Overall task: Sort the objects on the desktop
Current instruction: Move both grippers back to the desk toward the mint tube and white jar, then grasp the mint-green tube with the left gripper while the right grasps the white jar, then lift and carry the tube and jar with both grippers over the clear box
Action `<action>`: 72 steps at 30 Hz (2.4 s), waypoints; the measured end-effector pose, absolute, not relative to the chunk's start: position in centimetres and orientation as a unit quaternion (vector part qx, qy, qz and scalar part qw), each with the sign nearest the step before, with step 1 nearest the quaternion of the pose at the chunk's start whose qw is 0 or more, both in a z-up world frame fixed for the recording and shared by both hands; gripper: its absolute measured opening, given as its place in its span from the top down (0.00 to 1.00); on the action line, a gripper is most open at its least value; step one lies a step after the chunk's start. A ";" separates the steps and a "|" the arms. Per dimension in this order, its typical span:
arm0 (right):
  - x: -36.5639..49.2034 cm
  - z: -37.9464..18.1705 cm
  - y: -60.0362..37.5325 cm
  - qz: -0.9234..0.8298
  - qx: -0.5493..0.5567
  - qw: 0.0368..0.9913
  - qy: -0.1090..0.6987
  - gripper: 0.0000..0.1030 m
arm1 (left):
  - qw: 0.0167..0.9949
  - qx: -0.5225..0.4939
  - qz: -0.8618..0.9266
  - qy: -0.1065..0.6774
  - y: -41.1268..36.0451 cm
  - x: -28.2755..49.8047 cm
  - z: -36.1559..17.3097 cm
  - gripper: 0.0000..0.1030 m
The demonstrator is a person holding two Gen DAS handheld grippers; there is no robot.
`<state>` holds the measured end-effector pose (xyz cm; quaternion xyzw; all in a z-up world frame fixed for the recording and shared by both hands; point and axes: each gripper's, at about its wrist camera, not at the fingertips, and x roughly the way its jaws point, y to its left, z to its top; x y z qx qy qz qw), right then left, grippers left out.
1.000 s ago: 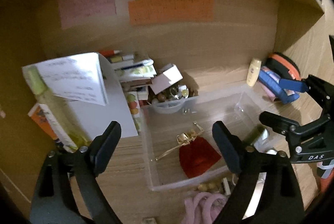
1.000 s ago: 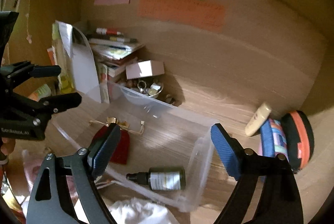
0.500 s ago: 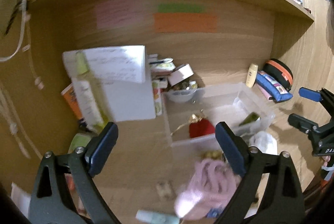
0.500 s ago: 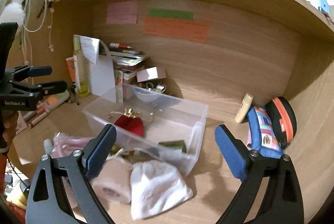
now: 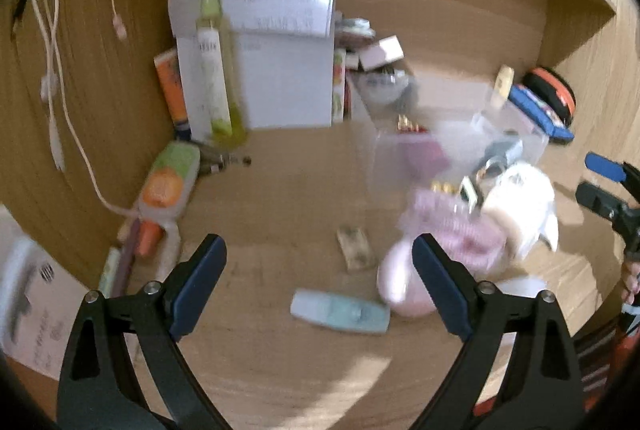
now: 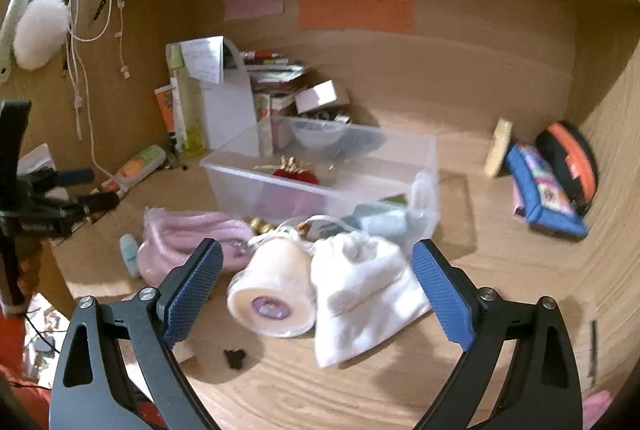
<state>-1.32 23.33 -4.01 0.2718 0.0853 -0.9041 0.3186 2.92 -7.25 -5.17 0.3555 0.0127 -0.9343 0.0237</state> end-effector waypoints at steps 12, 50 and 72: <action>-0.4 -7.0 21.5 -0.872 0.316 0.368 0.065 0.17 | -0.004 0.403 -0.915 -0.001 -6.0 3.5 -9.9 0.08; -2.4 -7.7 20.2 -0.869 0.349 0.348 0.055 0.35 | -0.011 0.345 -0.939 0.017 -7.1 4.1 -9.6 0.29; -3.6 -2.2 23.2 -0.878 0.304 0.370 0.016 0.35 | -0.030 0.265 -0.963 0.042 -5.2 1.1 -1.4 0.29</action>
